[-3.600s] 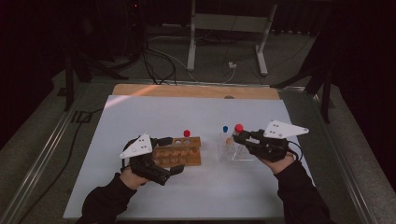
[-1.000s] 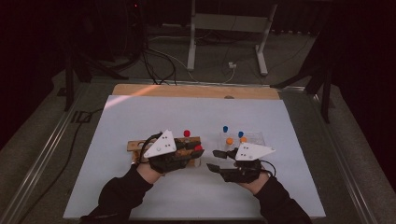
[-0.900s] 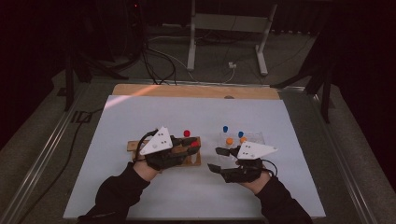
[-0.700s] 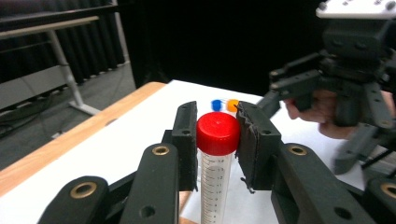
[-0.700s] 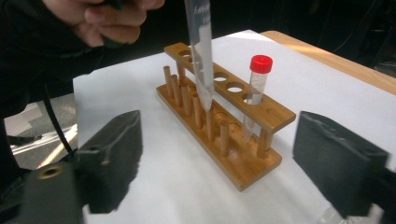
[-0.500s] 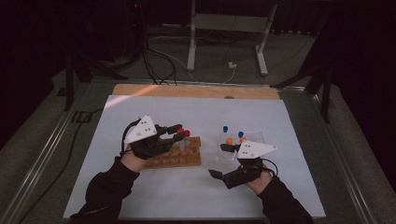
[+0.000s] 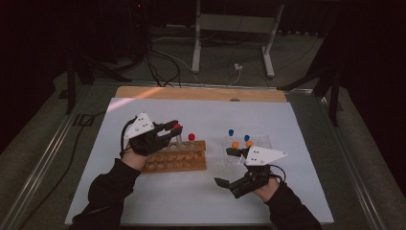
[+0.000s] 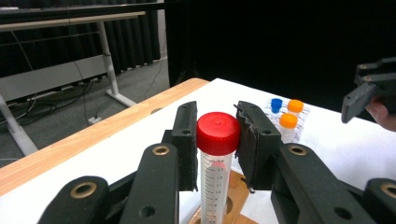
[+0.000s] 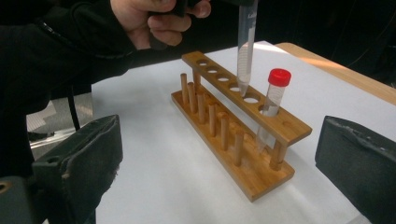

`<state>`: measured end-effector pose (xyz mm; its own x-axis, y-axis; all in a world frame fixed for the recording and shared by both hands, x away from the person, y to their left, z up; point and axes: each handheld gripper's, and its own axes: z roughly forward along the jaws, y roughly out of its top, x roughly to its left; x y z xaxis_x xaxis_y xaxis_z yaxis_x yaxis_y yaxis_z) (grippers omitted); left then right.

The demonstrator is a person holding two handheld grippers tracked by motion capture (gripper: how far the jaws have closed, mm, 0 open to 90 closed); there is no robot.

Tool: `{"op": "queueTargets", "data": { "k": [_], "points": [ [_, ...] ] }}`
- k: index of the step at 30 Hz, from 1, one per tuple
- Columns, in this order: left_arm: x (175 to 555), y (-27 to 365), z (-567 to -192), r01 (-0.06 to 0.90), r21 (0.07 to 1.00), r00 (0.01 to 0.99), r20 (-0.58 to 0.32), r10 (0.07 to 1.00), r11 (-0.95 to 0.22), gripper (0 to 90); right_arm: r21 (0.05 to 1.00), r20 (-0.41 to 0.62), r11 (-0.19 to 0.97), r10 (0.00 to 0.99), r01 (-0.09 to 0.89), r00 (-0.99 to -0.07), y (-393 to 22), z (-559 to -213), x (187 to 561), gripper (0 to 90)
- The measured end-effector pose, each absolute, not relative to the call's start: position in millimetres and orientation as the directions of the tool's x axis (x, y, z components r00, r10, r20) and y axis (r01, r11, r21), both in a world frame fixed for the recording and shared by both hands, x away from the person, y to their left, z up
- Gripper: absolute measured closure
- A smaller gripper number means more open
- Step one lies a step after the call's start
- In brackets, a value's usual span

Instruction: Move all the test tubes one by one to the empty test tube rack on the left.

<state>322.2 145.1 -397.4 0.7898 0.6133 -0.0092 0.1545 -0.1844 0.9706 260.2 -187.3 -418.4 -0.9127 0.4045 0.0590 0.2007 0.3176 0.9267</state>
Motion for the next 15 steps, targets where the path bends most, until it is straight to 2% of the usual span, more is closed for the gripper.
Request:
{"op": "queueTargets", "data": {
  "k": [15],
  "points": [
    [334, 140, -418, 0.198, 0.965, 0.793, -0.054, 0.607, -0.172, 71.5, 0.923, 0.067, 0.323, 0.397, 0.208, -0.915, -187, -421, 261, 0.7]
  ]
}}
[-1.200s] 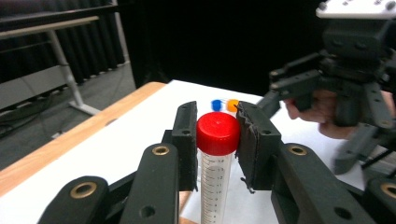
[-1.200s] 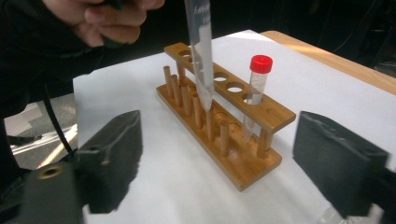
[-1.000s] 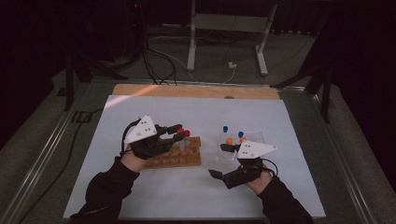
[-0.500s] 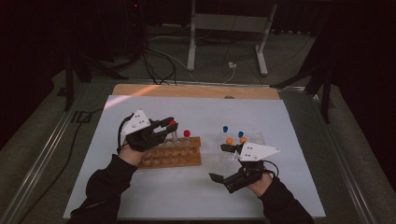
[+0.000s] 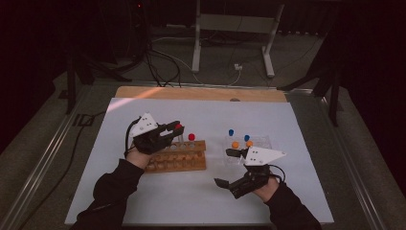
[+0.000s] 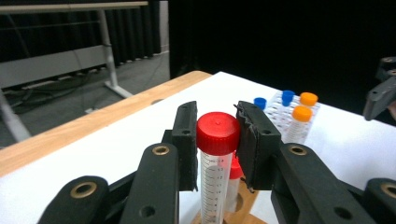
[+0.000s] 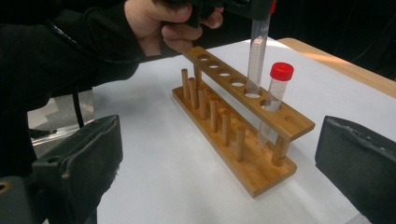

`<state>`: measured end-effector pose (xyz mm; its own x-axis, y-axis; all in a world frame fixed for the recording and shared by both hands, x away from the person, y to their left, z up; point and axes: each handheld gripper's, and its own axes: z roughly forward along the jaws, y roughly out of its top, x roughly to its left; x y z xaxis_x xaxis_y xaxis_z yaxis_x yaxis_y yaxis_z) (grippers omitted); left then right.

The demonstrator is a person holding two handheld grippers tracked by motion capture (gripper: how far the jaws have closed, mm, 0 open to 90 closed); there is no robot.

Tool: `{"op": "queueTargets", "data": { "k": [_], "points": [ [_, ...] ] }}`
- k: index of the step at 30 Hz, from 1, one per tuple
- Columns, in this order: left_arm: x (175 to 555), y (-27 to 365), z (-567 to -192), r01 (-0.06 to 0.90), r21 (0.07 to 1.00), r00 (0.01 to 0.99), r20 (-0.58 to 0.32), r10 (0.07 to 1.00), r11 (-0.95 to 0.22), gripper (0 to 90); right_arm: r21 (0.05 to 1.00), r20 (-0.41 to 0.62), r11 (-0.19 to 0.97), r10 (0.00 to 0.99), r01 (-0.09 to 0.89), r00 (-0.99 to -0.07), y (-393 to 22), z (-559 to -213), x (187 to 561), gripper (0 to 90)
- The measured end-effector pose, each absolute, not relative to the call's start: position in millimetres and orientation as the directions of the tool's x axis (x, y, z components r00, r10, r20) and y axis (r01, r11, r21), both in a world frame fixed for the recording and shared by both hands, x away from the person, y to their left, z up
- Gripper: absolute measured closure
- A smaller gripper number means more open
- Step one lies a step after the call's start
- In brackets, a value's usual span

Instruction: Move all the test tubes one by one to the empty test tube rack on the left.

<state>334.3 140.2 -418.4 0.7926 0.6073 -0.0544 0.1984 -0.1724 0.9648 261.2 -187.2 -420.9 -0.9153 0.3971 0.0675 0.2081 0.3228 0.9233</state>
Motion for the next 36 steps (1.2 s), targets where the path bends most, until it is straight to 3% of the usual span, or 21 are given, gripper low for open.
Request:
{"op": "queueTargets", "data": {
  "k": [24, 36],
  "points": [
    [340, 130, -454, 0.265, 0.932, 0.789, -0.061, 0.612, -0.249, 71.6, 0.922, 0.065, 0.329, 0.391, 0.205, -0.918, -188, -417, 259, 0.7],
    [340, 128, -455, 0.273, 0.928, 0.79, -0.066, 0.61, -0.254, 70.6, 0.924, 0.065, 0.326, 0.384, 0.2, -0.921, -189, -416, 259, 0.7]
  ]
}}
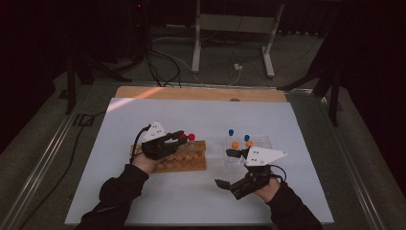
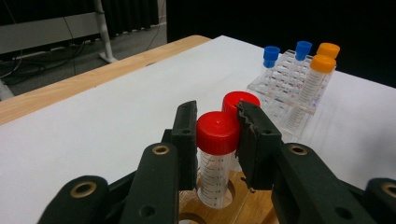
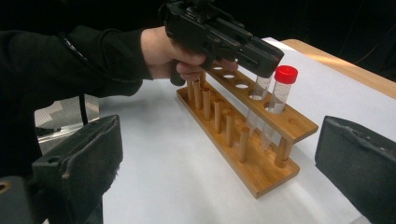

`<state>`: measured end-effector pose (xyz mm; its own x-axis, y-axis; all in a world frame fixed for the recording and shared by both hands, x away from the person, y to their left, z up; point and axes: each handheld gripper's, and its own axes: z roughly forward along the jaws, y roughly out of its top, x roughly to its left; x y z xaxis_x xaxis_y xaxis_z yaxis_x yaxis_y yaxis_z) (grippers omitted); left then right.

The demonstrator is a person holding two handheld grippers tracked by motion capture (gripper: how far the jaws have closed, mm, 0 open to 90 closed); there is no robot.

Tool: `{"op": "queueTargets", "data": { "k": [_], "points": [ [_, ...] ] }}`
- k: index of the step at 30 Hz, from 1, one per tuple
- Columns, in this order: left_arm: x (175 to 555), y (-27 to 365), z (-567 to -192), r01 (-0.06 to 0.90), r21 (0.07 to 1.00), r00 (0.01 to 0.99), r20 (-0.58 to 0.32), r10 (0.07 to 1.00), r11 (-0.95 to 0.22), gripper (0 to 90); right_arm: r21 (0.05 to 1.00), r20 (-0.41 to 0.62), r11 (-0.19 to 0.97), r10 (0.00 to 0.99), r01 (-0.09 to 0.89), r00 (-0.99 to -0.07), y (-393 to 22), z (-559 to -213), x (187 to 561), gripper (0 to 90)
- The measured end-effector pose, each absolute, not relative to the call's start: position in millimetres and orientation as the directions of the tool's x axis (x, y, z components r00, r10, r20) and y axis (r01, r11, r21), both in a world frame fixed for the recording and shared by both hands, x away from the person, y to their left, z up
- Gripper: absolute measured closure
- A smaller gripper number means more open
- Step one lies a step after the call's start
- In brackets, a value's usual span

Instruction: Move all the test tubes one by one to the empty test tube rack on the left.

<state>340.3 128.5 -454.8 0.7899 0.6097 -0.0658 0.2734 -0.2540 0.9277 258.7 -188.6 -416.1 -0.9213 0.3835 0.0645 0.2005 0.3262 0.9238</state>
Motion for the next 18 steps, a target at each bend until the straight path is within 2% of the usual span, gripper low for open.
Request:
{"op": "queueTargets", "data": {
  "k": [3, 8, 16, 18],
  "points": [
    [340, 131, -451, 0.286, 0.926, 0.793, -0.085, 0.603, -0.245, 63.0, 0.928, 0.052, 0.322, 0.386, 0.188, -0.921, -190, -414, 258, 0.7],
    [331, 139, -435, 0.26, 0.943, 0.785, -0.08, 0.615, -0.209, 42.4, 0.937, -0.016, 0.323, 0.417, 0.132, -0.909, -200, -406, 257, 0.7],
    [308, 151, -412, 0.217, 0.961, 0.817, -0.083, 0.57, -0.171, 16.0, 0.946, -0.019, 0.274, 0.578, 0.172, -0.816, -245, -385, 268, 0.7],
    [304, 151, -409, 0.216, 0.962, 0.824, -0.089, 0.559, -0.165, 6.2, 0.943, -0.026, 0.277, 0.609, 0.182, -0.793, -253, -384, 270, 0.7]
  ]
}}
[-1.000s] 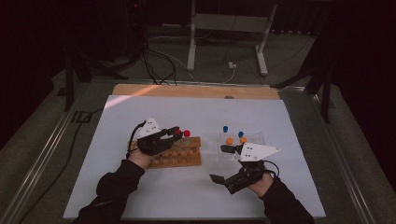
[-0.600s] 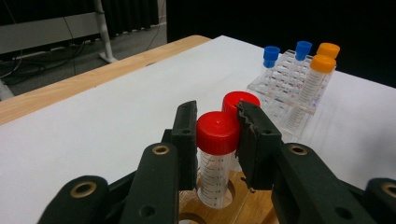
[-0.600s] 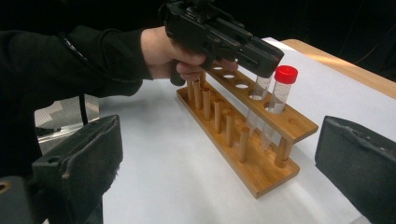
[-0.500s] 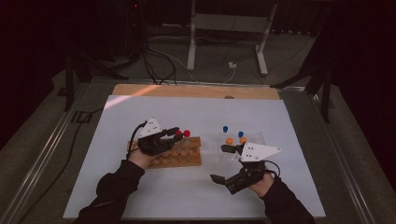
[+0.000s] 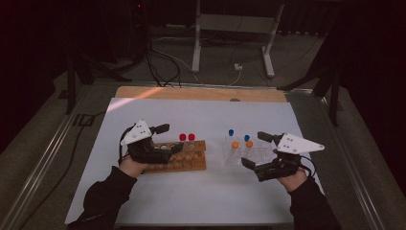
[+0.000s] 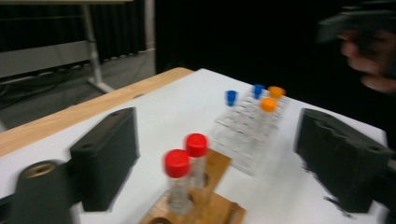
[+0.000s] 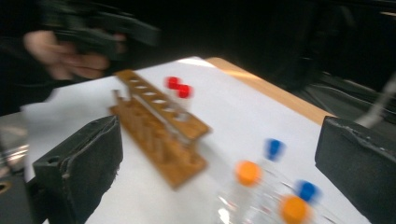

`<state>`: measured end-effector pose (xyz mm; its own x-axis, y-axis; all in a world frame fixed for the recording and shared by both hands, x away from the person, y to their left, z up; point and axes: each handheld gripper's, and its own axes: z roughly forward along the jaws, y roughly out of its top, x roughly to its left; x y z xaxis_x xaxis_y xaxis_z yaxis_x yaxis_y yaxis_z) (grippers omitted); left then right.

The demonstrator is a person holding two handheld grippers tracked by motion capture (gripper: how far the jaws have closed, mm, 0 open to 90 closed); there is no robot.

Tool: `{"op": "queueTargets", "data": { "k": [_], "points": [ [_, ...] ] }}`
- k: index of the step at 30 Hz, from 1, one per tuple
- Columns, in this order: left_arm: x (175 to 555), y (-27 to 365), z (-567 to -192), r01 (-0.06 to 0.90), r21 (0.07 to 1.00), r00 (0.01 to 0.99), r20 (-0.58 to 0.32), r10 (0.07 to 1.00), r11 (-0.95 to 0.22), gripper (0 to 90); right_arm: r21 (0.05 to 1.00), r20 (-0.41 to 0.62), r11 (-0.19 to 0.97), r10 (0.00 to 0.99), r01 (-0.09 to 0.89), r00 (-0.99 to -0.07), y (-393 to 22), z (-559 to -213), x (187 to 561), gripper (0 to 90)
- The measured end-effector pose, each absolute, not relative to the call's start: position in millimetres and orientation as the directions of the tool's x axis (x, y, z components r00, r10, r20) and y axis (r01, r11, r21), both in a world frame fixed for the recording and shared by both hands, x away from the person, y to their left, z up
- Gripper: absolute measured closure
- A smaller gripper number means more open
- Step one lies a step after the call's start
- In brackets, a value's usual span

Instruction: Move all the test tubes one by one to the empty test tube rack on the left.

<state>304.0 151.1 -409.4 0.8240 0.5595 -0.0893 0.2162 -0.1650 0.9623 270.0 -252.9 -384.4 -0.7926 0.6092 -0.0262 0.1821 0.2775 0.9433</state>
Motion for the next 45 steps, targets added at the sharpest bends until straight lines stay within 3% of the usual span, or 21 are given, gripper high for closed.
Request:
{"op": "queueTargets", "data": {
  "k": [6, 19, 28, 36, 45],
  "points": [
    [293, 155, -409, 0.216, 0.964, 0.842, -0.101, 0.53, -0.158, 0.6, 0.93, -0.025, 0.282, 0.687, 0.235, -0.727, -270, -397, 282, 2.1],
    [283, 158, -418, 0.216, 0.959, 0.853, -0.094, 0.513, -0.184, 0.5, 0.859, 0.036, 0.332, 0.719, 0.39, -0.694, -280, -447, 305, 37.5],
    [282, 157, -419, 0.217, 0.957, 0.859, -0.093, 0.503, -0.193, 0.6, 0.84, 0.073, 0.325, 0.727, 0.435, -0.683, -275, -464, 312, 62.4],
    [283, 157, -419, 0.213, 0.957, 0.86, -0.089, 0.503, -0.195, 0.6, 0.828, 0.049, 0.348, 0.735, 0.439, -0.676, -267, -471, 315, 70.9],
    [283, 158, -418, 0.217, 0.957, 0.86, -0.095, 0.501, -0.191, 0.6, 0.826, 0.012, 0.372, 0.741, 0.424, -0.671, -261, -470, 315, 74.6]
  ]
}}
